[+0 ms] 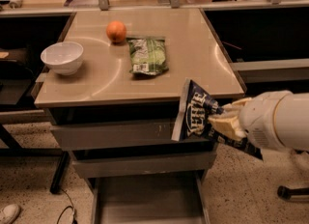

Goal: Pick blue chip bag from bottom drawer and place on counter

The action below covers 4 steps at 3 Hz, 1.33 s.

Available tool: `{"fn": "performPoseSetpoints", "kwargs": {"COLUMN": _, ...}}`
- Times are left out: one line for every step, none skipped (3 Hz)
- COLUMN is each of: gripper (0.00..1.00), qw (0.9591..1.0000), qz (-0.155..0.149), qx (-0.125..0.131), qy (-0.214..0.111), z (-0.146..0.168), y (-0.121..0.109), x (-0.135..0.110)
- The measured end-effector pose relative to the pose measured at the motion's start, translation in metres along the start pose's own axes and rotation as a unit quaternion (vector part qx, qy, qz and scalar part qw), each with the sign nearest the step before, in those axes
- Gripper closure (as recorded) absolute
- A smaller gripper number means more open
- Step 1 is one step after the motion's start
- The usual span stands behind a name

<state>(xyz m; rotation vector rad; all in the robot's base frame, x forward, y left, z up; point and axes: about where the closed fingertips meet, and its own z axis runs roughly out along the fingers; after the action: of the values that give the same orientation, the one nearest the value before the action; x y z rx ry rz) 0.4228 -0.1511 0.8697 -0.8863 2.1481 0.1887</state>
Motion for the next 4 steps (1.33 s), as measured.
{"fn": "performPoseSetpoints", "kwargs": {"gripper": 1.00, "qw": 0.9997, "qz": -0.008, "qx": 0.016, "qy": -0.015, "z": -0.004, "y": -0.030, "x": -0.041}}
{"fn": "performPoseSetpoints", "kwargs": {"gripper": 1.00, "qw": 0.9993, "qz": -0.010, "qx": 0.022, "qy": -0.027, "z": 0.003, "y": -0.055, "x": -0.072}}
{"fn": "performPoseSetpoints", "kwargs": {"gripper": 1.00, "qw": 0.9988, "qz": -0.008, "qx": 0.028, "qy": -0.041, "z": 0.011, "y": -0.084, "x": -0.104}}
{"fn": "performPoseSetpoints", "kwargs": {"gripper": 1.00, "qw": 0.9981, "qz": -0.001, "qx": 0.032, "qy": -0.052, "z": 0.020, "y": -0.111, "x": -0.129}}
